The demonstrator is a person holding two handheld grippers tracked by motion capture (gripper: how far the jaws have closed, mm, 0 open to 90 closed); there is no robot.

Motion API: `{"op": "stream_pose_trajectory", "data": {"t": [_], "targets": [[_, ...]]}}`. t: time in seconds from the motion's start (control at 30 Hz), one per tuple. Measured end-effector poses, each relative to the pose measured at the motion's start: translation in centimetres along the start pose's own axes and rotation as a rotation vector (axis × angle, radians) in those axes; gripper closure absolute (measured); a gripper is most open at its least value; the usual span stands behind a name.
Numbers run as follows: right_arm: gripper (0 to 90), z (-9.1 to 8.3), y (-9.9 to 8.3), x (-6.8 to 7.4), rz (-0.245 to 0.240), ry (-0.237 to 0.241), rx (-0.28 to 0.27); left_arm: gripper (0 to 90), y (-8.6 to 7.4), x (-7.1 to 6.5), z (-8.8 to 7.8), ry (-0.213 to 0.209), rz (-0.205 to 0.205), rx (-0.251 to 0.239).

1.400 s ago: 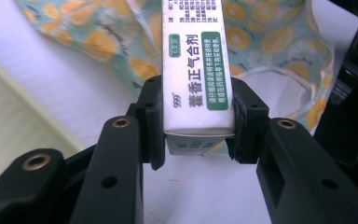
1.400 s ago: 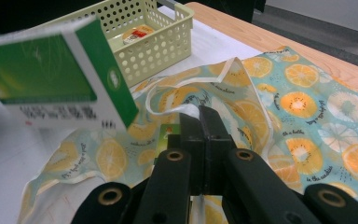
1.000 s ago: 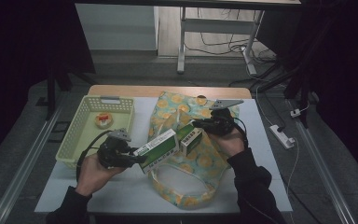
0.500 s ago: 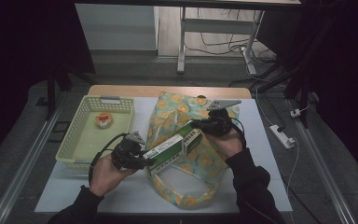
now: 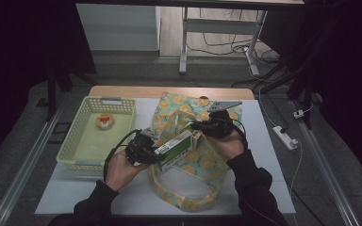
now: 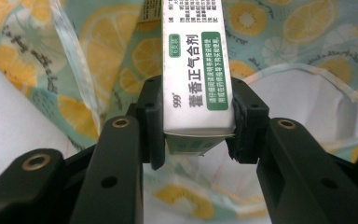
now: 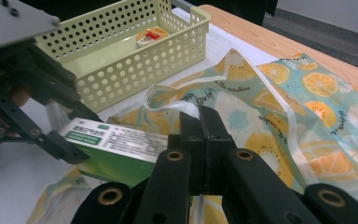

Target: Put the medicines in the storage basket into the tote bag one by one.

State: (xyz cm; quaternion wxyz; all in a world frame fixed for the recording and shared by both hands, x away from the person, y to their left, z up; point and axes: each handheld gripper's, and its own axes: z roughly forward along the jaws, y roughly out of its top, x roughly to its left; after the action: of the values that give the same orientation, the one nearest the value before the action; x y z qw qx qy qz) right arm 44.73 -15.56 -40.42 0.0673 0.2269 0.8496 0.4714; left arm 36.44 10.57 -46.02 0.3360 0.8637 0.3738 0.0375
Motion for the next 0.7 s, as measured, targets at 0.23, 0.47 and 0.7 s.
{"op": "stream_pose_trajectory", "data": {"t": [0.23,0.47,0.7], "targets": [[89.4,0.1,-0.1,-0.2,0.005,-0.002,0.003,62.2,0.6,1.0,0.9,0.013,-0.028,-0.007],[89.4,0.3,-0.1,-0.1,0.003,0.001,0.008,62.2,1.1,1.3,1.6,0.038,-0.036,-0.016],[89.4,0.4,0.0,0.2,0.000,0.007,0.007,62.2,1.9,1.5,2.2,0.066,-0.046,-0.024]]}}
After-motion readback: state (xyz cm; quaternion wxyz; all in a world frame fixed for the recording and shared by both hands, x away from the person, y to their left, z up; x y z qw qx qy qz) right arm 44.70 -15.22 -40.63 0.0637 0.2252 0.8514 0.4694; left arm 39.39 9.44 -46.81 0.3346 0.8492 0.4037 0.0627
